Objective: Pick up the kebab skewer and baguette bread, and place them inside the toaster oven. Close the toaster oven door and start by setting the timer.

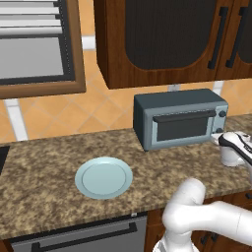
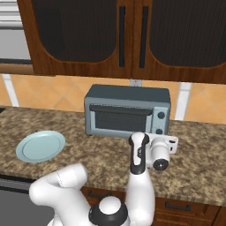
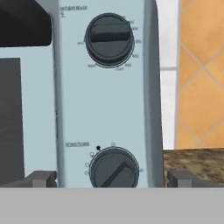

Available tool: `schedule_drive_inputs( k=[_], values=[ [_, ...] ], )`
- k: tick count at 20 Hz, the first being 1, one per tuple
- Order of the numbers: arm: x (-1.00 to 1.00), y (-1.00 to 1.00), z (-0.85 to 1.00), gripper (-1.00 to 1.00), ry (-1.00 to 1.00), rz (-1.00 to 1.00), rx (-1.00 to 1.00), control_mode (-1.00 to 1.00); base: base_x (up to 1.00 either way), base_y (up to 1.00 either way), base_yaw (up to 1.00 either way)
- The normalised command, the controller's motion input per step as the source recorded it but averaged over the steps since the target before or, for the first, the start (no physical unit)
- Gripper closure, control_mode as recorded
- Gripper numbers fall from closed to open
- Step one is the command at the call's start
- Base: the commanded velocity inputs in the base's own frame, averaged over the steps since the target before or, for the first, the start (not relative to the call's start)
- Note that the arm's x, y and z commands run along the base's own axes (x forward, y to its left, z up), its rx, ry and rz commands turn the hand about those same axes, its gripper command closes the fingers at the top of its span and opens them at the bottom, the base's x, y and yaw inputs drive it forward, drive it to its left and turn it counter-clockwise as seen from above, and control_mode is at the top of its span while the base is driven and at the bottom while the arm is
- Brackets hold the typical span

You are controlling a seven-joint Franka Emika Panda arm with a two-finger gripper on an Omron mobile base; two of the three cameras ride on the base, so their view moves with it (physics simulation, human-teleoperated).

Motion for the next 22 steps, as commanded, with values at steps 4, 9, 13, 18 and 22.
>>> schedule_drive_inputs(
  k=[4,9,13,18,22],
  values=[
    [0.18,0.0,0.0,-1.0,0.0,0.0,0.0,-1.0,0.0,0.0,0.0],
    [0.11,0.0,-0.01,-1.0,0.0,0.0,0.0,-1.0,0.0,0.0,0.0],
    [0.0,0.0,0.0,-1.0,0.04,0.0,0.0,-1.0,0.0,0.0,0.0],
    [0.0,0.0,0.0,-1.0,0.06,0.0,0.0,-1.0,0.0,0.0,0.0],
    [0.0,0.0,0.0,-1.0,0.02,0.0,0.0,-1.0,0.0,0.0,0.0]
  ],
)
